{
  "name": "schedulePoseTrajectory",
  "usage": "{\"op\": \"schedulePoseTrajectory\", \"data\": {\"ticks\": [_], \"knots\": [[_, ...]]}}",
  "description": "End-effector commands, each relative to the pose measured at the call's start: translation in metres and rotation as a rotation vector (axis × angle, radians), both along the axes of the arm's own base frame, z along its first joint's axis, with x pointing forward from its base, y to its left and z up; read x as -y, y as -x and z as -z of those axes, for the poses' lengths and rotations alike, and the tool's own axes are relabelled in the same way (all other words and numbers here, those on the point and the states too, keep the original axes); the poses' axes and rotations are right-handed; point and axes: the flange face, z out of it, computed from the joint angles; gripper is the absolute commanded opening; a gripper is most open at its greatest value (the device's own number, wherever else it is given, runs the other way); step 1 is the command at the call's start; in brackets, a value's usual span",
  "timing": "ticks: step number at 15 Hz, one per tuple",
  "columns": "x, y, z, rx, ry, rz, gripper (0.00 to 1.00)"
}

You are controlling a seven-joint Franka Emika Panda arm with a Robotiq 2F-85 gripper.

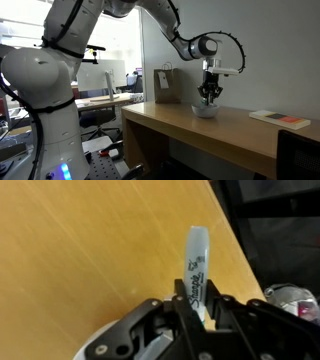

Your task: Remove the marker from the bowl and place it on the table

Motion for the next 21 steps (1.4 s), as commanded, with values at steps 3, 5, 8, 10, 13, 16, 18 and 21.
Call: {"op": "schedulePoseTrajectory", "data": {"ticks": [3,5,8,10,13,16,18,21], "knots": [[0.006,0.032,0.035,0.014,0.005,0.019,0.06],[-0.005,0.039,0.047,-0.013,-0.002,-0.036,0.06],[-0.034,0.045,0.059,-0.040,-0.011,-0.121,0.06],[-0.052,0.046,0.060,-0.038,-0.020,-0.144,0.06],[-0.061,0.040,0.058,0.000,-0.012,-0.141,0.55],[-0.055,0.037,0.051,0.028,-0.012,-0.120,0.79],[-0.047,0.039,0.041,0.022,-0.010,-0.078,0.94],[-0.038,0.045,0.009,0.025,-0.013,0.013,1.00]]}}
